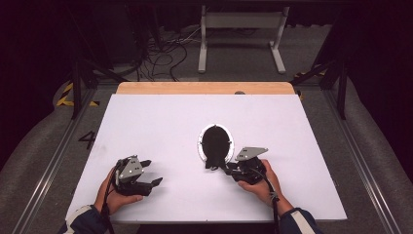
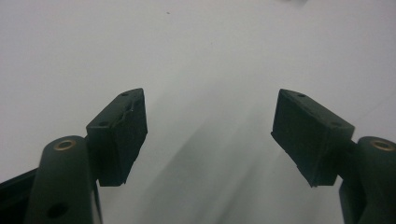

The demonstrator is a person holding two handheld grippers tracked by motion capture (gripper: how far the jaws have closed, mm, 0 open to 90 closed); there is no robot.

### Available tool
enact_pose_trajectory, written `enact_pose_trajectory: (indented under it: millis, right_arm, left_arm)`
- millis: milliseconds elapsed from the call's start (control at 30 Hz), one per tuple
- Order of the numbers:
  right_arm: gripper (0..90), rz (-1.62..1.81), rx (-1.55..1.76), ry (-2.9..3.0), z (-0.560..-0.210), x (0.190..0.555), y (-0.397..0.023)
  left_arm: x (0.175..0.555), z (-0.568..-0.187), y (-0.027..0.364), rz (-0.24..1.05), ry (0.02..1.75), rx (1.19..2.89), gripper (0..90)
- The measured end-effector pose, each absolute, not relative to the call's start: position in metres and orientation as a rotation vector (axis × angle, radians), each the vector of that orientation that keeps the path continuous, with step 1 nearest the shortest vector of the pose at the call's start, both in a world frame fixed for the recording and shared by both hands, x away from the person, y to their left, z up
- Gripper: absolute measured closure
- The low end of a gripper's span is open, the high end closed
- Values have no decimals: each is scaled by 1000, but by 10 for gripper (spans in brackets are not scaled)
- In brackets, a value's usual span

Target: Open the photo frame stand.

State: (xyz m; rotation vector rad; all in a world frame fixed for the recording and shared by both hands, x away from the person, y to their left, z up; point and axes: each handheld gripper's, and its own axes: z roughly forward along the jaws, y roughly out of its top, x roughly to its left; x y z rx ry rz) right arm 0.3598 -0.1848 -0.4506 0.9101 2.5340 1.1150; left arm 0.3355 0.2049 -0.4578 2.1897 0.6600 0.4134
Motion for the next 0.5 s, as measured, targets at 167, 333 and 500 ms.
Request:
enact_pose_trajectory:
  millis: [167, 333, 500]
  right_arm:
    - [726, 1078, 886, 2547, -448, 359, -184]
    - [705, 1043, 875, 2555, -448, 357, -180]
    - [675, 999, 885, 2558, -452, 358, -177]
  left_arm:
    - [336, -458, 204, 413, 656, 2193, 269]
    - [335, -458, 204, 410, 655, 2191, 269]
    - [335, -458, 203, 405, 657, 2186, 269]
